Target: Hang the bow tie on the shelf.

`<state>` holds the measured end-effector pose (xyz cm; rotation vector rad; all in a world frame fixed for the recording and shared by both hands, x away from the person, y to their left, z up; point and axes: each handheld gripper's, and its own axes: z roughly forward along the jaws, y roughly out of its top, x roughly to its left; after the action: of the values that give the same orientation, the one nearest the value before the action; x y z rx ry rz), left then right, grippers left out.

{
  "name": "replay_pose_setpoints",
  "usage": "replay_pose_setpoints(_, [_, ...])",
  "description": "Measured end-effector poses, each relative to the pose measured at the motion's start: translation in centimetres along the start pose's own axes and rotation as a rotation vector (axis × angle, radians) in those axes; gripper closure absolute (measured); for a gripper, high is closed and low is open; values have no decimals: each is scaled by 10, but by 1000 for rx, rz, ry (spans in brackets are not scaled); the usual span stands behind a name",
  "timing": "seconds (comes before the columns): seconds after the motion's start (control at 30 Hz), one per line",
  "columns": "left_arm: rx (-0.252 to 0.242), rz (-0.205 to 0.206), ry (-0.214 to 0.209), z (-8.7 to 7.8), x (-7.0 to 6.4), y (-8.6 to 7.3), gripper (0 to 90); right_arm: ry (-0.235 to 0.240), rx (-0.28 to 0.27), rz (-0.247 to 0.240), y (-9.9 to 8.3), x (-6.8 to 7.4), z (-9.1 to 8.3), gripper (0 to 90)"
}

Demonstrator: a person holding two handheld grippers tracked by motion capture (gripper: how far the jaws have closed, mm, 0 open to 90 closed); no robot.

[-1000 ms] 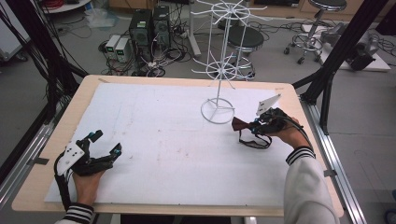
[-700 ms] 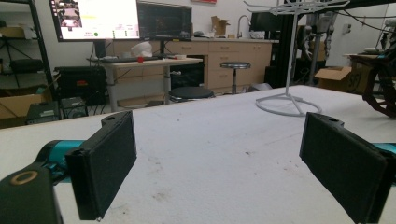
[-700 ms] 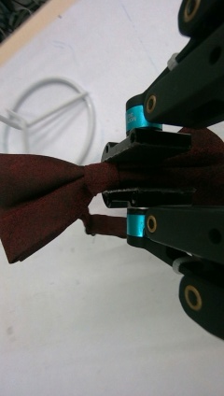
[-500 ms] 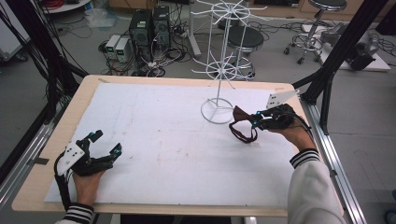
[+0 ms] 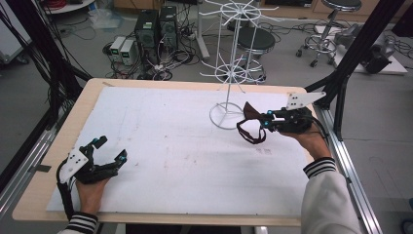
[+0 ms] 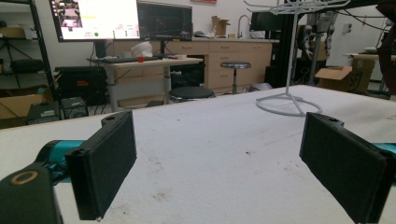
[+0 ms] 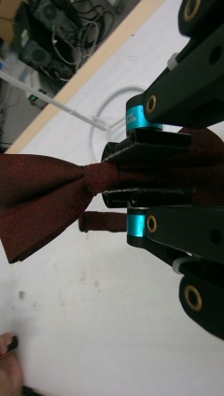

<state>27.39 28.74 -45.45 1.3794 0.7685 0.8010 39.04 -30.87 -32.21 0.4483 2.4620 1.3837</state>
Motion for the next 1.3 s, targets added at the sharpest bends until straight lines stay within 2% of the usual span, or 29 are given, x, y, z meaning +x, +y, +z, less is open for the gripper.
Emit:
replay_pose_setpoints(0.1, [0,0,2,0,0,0,112,-8,-46,11,4,2,-3,775])
replay_pose_setpoints(0.3, [1,1,3,0,0,0,112,-17,-103,39,10,4,-9,774])
replay_pose_setpoints(0.43, [0,0,1,0,0,0,112,-33,-136,64,21,5,-12,774])
replay_pose_setpoints(0.53, [0,0,2,0,0,0,112,-46,-171,63,31,4,-13,774])
replay_pose_setpoints(0.73, [0,0,1,0,0,0,111,-75,-191,59,47,4,-10,773])
replay_pose_setpoints(0.83, [0,0,1,0,0,0,112,-87,-201,62,50,4,-9,773])
replay_pose_setpoints(0.97, [1,-1,1,0,0,0,112,-105,-212,88,50,2,-7,774])
replay_pose_setpoints(1.3, [1,0,1,0,1,0,112,-162,-205,111,61,-4,0,773])
